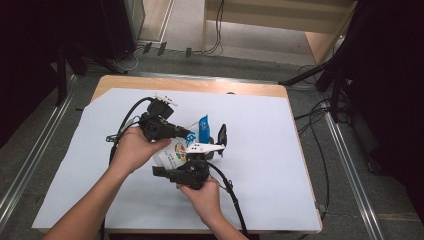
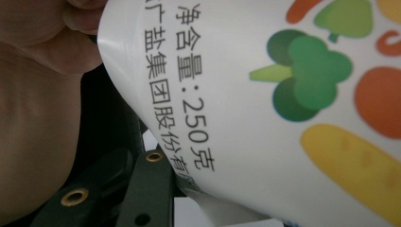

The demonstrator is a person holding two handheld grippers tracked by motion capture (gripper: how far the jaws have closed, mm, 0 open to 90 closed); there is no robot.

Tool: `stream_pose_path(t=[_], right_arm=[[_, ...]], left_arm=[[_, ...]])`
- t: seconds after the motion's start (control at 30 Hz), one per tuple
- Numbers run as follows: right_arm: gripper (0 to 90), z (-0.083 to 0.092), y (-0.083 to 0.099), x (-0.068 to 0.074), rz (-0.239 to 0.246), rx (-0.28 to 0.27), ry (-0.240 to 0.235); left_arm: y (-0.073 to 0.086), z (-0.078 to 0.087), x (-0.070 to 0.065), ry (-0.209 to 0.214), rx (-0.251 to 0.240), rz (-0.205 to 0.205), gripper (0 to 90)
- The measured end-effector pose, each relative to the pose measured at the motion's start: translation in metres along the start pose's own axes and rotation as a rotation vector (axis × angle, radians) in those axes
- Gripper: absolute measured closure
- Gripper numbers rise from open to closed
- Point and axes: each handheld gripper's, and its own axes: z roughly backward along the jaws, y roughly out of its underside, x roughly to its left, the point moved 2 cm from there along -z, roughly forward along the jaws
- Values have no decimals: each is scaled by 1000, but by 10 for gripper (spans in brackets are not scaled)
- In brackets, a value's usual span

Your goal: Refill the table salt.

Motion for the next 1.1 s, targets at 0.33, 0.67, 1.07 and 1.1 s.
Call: stream_pose_path(t=[0.33,0.67,1.07,1.1], right_arm=[[682,0,0,0,-4,-1,-7],[648,-1,0,-1,-4,13,-2],[664,1,-1,-2,-4,11,29],[668,1,-1,-2,-7,10,24]], left_arm=[[0,0,-1,-2,-5,-1,893],[-1,-1,-1,-7,-3,-3,897],[-2,-1,0,-12,-6,4,897],[-2,-1,0,-12,-6,4,897]])
